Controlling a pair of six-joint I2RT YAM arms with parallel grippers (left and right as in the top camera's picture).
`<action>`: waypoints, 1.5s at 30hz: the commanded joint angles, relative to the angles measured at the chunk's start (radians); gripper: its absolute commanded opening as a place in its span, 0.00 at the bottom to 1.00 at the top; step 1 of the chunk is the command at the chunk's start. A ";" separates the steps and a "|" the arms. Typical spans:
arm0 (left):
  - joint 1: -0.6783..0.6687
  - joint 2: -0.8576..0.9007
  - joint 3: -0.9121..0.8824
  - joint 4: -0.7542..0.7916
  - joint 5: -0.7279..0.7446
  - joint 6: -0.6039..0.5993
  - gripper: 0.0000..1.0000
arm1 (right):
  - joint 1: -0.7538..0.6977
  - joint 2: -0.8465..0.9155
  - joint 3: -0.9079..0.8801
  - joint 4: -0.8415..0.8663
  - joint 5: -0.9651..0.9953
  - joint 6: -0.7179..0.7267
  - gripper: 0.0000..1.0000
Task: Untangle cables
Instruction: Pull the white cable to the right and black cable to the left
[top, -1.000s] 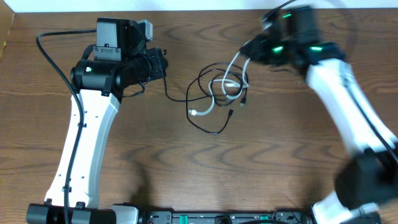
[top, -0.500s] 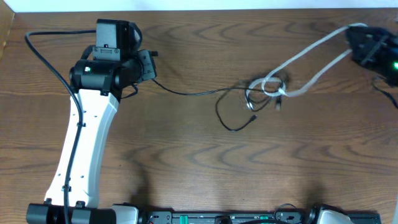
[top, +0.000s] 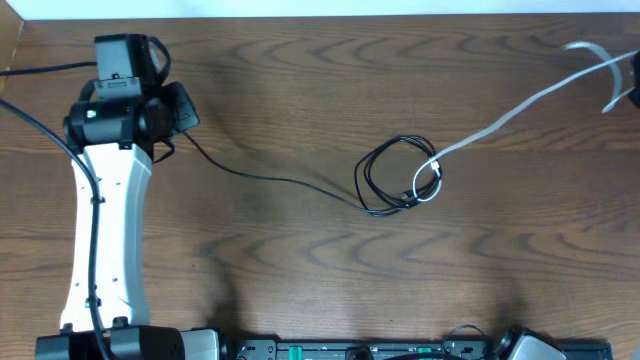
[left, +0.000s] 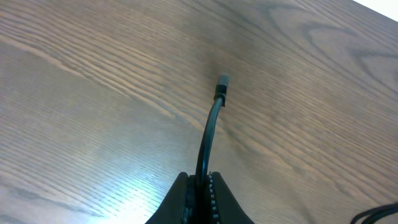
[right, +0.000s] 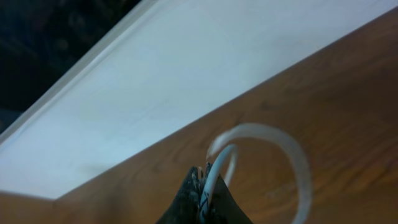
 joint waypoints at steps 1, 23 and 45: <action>0.005 0.004 0.016 -0.002 -0.020 0.027 0.07 | -0.026 0.014 0.007 0.072 0.016 0.025 0.01; 0.081 0.005 0.016 -0.017 -0.284 0.035 0.08 | -0.306 0.036 0.157 0.369 0.108 0.180 0.01; 0.067 0.005 0.016 -0.048 0.326 0.266 0.17 | -0.085 0.313 0.156 0.088 -0.108 -0.002 0.01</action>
